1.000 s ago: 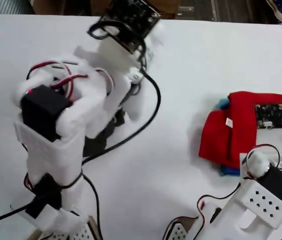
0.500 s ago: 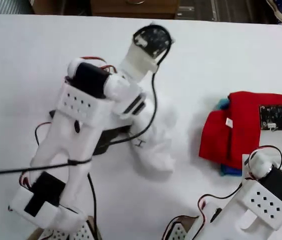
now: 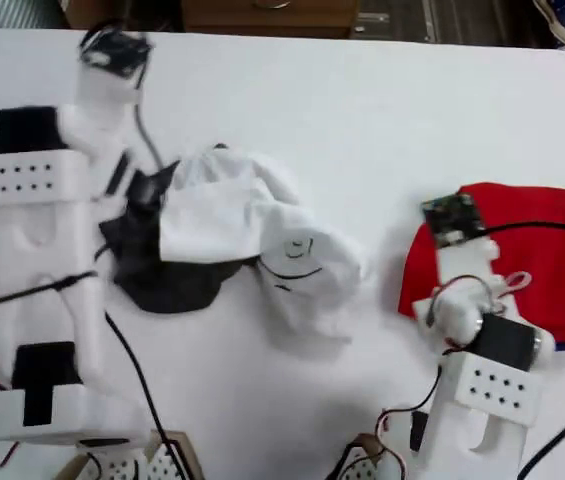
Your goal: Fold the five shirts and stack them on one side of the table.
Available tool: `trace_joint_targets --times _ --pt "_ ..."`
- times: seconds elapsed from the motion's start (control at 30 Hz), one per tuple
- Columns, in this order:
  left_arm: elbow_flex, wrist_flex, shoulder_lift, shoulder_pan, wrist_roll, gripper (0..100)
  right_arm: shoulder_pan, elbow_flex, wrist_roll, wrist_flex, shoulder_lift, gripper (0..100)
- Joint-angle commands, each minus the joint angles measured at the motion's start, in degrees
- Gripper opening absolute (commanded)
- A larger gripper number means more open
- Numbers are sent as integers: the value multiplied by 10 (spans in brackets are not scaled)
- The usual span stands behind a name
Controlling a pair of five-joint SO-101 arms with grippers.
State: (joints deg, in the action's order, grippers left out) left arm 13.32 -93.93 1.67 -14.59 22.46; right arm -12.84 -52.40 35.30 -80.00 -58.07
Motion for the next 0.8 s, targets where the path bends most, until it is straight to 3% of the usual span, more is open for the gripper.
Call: trace_joint_targets --times 0.0,0.13,0.3,0.77 --pt "-87 69 25 -49 4 251 66 2 -6 8 -9 259" --pt "-201 140 25 -63 4 251 124 2 20 9 -9 279" --pt "-320 220 25 -49 4 251 146 0 20 22 -9 279" --pt "-449 357 25 35 6 251 148 -98 20 136 -9 279"
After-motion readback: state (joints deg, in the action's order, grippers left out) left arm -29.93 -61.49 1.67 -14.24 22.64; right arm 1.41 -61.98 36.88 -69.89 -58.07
